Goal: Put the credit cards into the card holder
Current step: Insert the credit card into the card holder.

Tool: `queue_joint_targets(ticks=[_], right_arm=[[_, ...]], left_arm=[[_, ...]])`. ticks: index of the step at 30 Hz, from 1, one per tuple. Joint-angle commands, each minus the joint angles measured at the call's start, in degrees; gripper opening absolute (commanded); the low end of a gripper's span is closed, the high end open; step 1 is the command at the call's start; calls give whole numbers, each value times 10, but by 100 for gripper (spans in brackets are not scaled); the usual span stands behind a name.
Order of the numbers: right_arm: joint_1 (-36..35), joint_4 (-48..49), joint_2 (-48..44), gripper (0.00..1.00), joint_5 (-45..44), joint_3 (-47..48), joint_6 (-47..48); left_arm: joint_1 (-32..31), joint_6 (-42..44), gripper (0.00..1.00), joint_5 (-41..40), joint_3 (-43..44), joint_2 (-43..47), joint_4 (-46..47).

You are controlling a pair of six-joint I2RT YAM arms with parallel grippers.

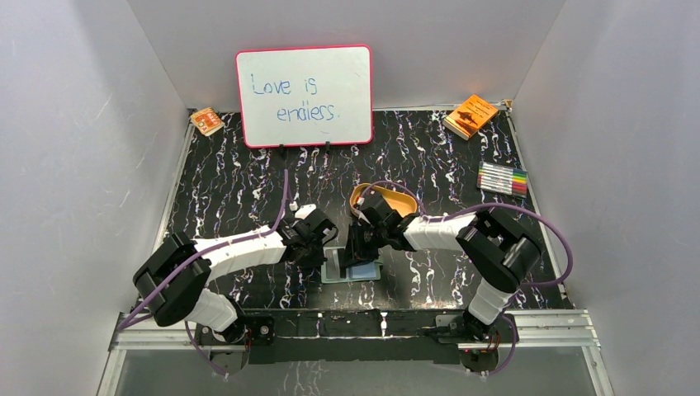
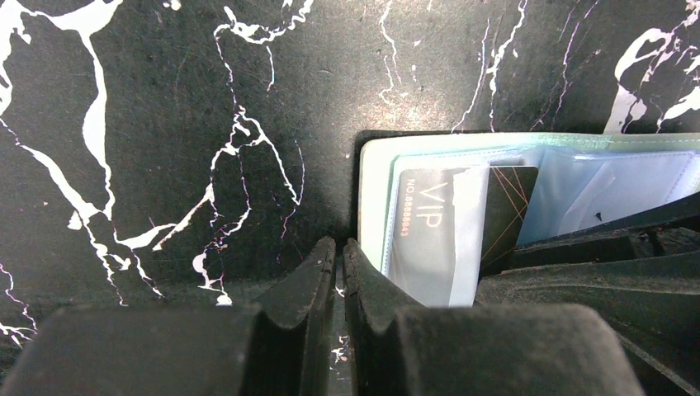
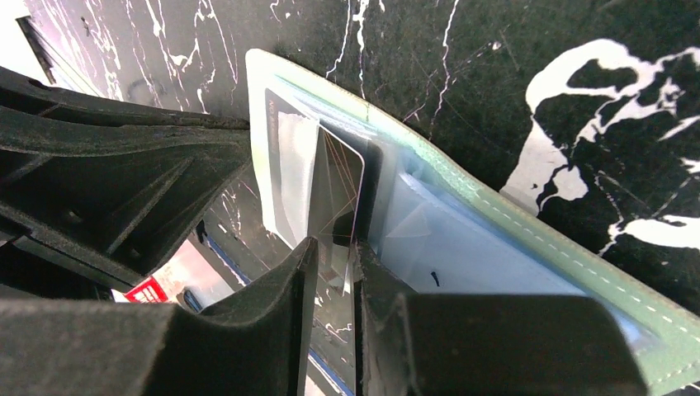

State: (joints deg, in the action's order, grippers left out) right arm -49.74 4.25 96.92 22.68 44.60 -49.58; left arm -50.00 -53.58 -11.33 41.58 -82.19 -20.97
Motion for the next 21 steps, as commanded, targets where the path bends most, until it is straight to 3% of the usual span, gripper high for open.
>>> queue_joint_targets(ticks=[1,17,21], right_arm=[[-11,8,-9,30,6,32,-1],[-10,-170,-119,57,-111,51,33],[-7,-243,-171,59,-191,82,58]], left_arm=[[-2,-4,7,19,-14,-17,5],[-2,-12,10,-19,-17,30,-31],[-2,-13,13,-29,-5,57,-52]])
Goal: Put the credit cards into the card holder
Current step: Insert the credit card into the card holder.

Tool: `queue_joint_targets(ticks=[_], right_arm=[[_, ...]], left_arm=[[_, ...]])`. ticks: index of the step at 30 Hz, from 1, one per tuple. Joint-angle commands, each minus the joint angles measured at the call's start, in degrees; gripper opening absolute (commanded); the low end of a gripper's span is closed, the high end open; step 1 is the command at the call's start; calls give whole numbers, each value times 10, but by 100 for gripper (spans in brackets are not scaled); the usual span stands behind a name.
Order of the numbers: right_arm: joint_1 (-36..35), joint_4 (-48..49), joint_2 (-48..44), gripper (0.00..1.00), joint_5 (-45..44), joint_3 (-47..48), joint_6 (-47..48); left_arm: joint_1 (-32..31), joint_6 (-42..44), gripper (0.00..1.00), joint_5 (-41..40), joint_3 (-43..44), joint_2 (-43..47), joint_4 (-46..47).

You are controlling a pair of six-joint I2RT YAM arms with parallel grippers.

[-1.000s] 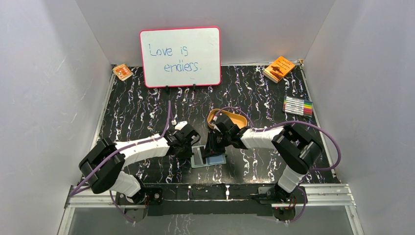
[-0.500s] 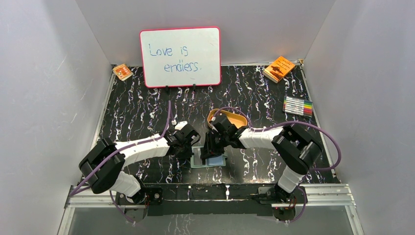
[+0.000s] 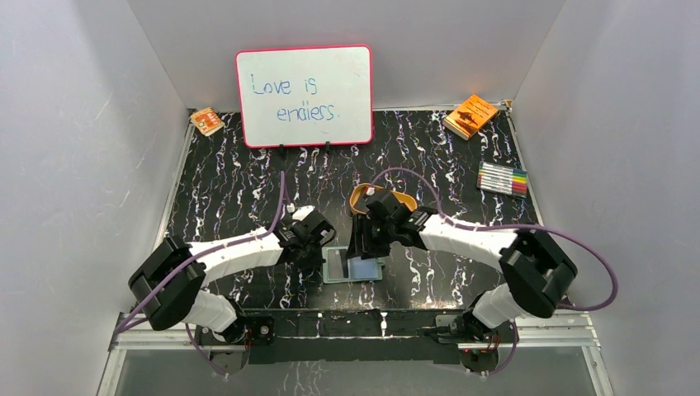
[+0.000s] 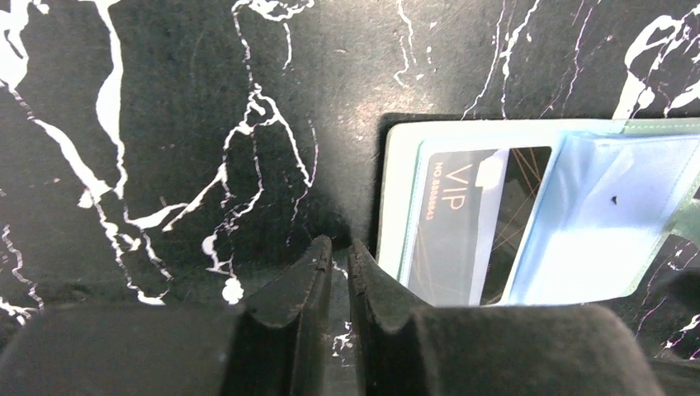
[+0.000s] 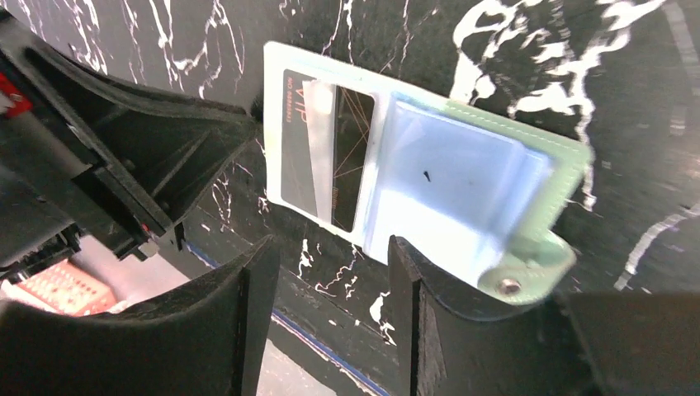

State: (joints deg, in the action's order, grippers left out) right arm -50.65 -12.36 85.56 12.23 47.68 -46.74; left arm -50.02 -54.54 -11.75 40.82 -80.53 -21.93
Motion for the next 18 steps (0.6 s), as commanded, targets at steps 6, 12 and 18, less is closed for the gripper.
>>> queue_joint_targets(ticks=[6,12,18], right_arm=[[56,-57,-106,73,-177,65,76],[185,18,-66,77,-59,53,50],[223,106,-7,74,-32,50,19]], left_arm=[[-2,-36,50,-67,1,128,-92],[-2,-66,88,-100,-22,222,-126],[-2,-75,88,-92,-41,258,-137]])
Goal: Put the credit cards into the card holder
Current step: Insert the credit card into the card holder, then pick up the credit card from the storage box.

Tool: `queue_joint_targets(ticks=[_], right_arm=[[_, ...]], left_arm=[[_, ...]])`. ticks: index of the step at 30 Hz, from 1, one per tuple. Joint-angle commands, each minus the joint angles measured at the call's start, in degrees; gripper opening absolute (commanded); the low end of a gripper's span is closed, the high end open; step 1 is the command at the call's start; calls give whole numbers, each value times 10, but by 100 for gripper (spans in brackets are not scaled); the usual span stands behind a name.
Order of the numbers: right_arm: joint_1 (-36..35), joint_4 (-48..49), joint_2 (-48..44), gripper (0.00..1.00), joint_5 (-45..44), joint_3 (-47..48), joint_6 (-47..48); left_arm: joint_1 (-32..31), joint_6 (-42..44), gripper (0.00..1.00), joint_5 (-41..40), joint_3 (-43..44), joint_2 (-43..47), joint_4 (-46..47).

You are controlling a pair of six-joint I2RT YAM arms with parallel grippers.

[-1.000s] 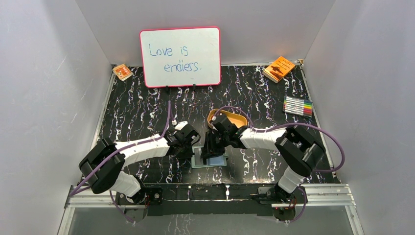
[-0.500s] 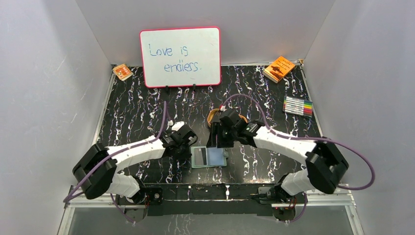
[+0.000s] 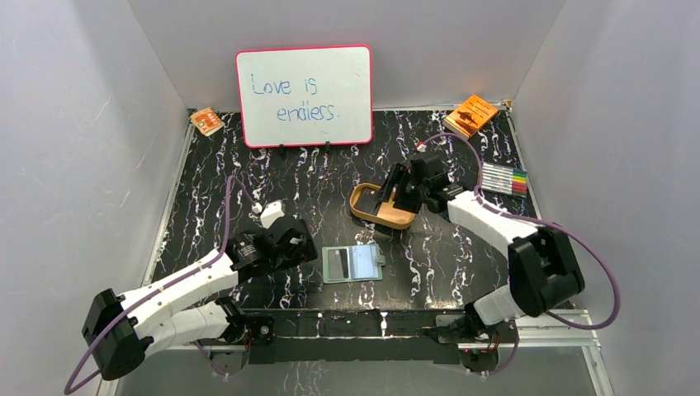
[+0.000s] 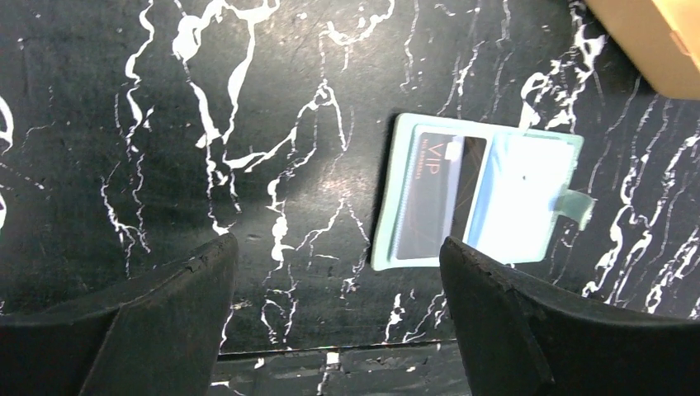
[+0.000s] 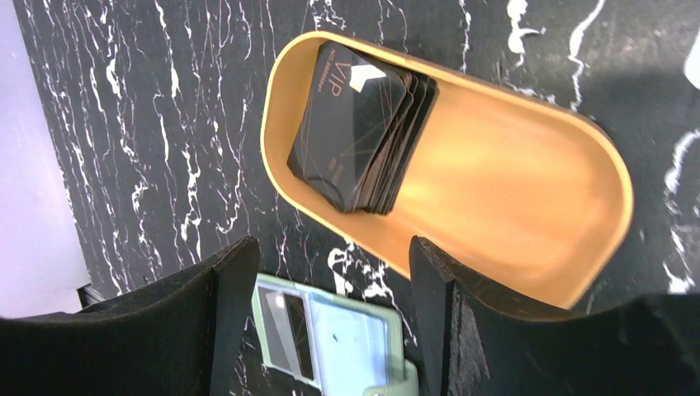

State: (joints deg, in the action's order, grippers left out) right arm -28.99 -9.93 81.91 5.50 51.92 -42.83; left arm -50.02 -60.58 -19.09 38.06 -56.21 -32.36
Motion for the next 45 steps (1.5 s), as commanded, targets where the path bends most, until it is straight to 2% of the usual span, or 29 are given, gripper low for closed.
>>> queue_joint_targets(ticks=[1,8,21,27,45], right_arm=[[7,93,42,74,37,11,-25],[7,108,113,68,24,32,-69],[7,100,184,61,33,63,-80],[7,75,195,52,31,60,-76],[14,94,151,37,29,5,-76]], left_arm=[[-2,-17,88,-18,-16,16,-35],[-2,-15,86,-19,-16,18,-38],[-2,-11,85,-21,-19,13,-37],[-2,-12,84,-18,-24,9,-31],[-1,-18,82,-9,-30,5,-25]])
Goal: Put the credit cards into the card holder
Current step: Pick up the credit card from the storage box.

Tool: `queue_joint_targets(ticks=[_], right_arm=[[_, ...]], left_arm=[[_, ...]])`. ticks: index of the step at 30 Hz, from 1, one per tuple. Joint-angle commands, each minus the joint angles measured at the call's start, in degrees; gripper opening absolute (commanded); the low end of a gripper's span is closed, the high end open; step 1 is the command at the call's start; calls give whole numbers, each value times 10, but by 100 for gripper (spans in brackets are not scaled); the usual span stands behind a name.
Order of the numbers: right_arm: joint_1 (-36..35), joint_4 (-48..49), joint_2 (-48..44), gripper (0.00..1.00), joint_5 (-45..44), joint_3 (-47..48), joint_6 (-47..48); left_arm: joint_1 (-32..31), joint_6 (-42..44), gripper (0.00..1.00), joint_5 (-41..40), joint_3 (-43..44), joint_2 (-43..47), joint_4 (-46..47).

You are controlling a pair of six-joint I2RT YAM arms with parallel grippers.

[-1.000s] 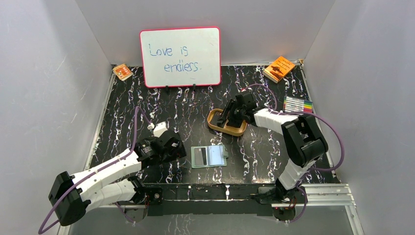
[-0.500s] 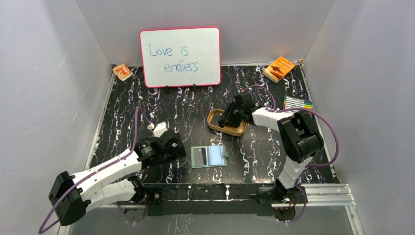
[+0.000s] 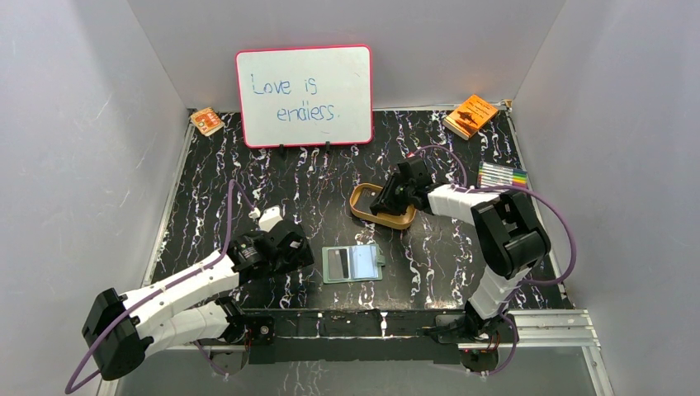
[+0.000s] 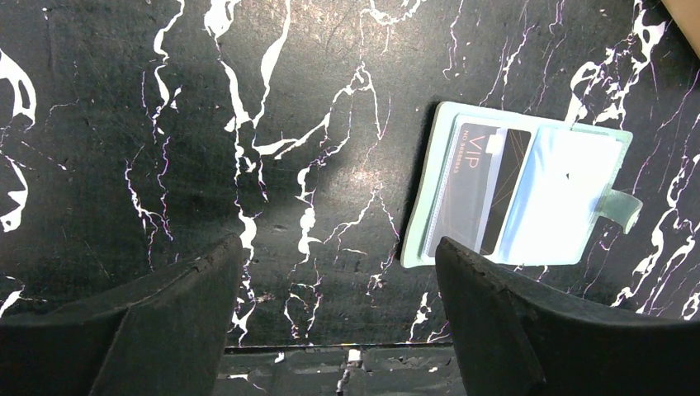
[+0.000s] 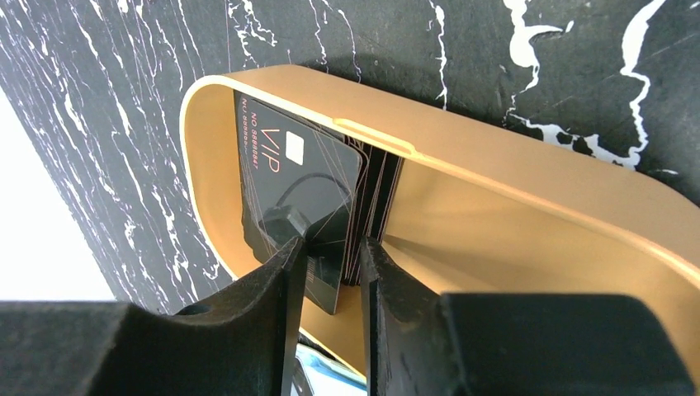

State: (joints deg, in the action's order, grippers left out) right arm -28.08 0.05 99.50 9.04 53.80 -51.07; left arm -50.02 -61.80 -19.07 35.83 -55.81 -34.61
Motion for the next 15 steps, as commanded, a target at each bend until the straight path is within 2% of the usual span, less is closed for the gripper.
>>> queue_joint_targets(ticks=[1,15], right_arm=[[5,-6,-28,36,-7,-16,6],[14,-6,-54,14,-4,-41,6]], left_arm=[[-2,-6,82,-9,-8,1,-2],[-2,-4,82,-2,-10,-7,7]])
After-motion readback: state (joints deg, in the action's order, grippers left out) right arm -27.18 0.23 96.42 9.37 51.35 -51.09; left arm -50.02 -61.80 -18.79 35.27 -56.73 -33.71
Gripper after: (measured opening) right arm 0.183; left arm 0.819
